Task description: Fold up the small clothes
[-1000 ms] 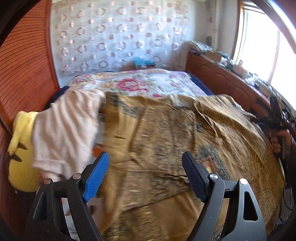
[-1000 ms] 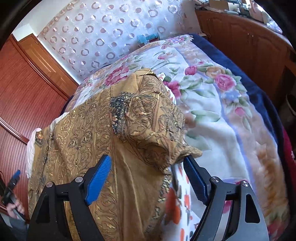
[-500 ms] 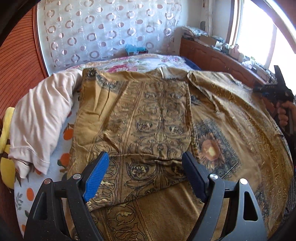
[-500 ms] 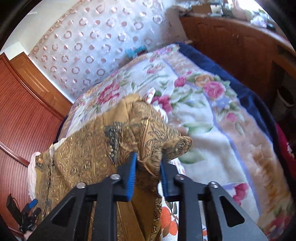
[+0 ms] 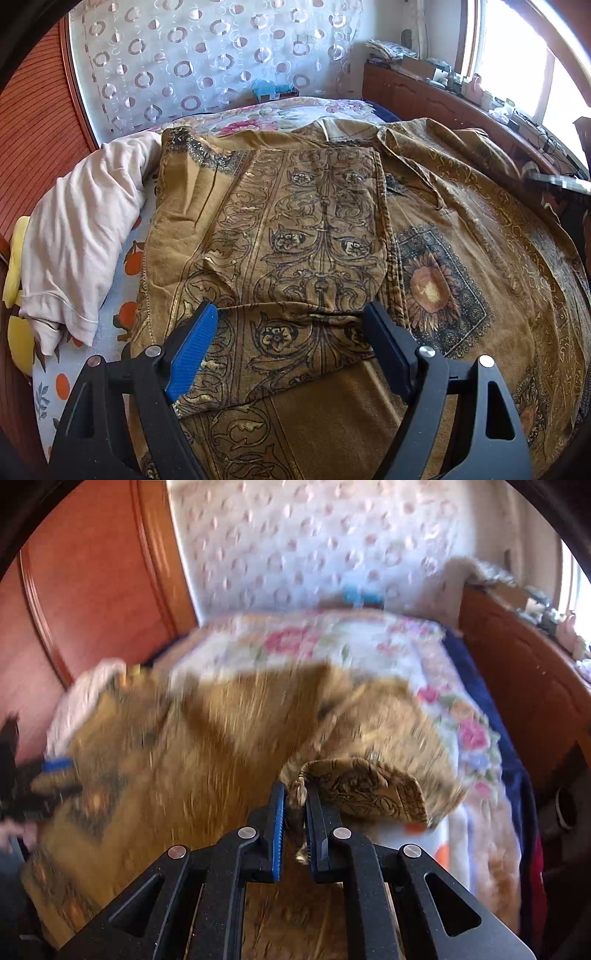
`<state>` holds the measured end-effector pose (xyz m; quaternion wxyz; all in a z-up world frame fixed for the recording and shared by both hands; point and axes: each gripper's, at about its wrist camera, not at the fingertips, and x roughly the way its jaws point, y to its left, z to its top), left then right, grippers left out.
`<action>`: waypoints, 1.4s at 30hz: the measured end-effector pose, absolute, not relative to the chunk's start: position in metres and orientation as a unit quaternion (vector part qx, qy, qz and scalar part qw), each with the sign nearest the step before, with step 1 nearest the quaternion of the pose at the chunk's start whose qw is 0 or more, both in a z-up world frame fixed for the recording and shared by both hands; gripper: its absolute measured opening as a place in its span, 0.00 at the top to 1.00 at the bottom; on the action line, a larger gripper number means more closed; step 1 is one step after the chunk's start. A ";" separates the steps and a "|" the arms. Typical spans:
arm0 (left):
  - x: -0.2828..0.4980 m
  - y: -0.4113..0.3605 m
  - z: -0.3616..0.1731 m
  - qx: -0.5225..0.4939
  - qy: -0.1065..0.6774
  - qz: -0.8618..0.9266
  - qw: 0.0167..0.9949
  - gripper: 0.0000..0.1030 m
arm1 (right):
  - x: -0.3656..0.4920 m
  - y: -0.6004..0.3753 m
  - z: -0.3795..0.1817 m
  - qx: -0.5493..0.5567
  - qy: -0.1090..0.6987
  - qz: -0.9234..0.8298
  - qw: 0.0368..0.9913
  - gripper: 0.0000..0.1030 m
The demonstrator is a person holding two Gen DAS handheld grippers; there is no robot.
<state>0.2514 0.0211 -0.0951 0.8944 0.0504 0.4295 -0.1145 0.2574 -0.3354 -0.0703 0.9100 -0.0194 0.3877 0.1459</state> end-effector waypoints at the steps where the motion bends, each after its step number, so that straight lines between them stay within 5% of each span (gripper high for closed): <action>1: 0.252 0.022 -0.095 0.050 0.430 -0.115 0.894 0.21 | 0.253 -0.333 -0.075 -0.021 0.395 0.145 0.907 0.88; 6: 0.252 0.021 -0.095 0.050 0.430 -0.115 0.894 0.21 | 0.228 -0.342 -0.085 0.000 0.409 0.144 0.901 0.52; 8: 0.253 0.022 -0.095 0.050 0.430 -0.115 0.894 0.21 | 0.223 -0.355 -0.082 0.009 0.406 0.138 0.903 0.49; 16: 0.253 0.022 -0.095 0.050 0.430 -0.115 0.894 0.20 | 0.223 -0.411 -0.060 0.078 0.366 0.036 0.927 0.47; 29: 0.253 0.021 -0.096 0.050 0.430 -0.115 0.894 0.20 | 0.291 -0.387 -0.086 0.079 0.420 0.009 0.904 0.47; 34: 0.253 0.021 -0.096 0.050 0.430 -0.115 0.894 0.20 | 0.307 -0.377 -0.082 0.046 0.412 -0.007 0.910 0.57; 39: 0.253 0.021 -0.095 0.050 0.430 -0.115 0.894 0.20 | 0.316 -0.361 -0.080 0.013 0.390 -0.010 0.921 0.95; 42: 0.253 0.021 -0.095 0.050 0.431 -0.114 0.894 0.20 | 0.313 -0.356 -0.074 0.000 0.375 0.001 0.927 0.98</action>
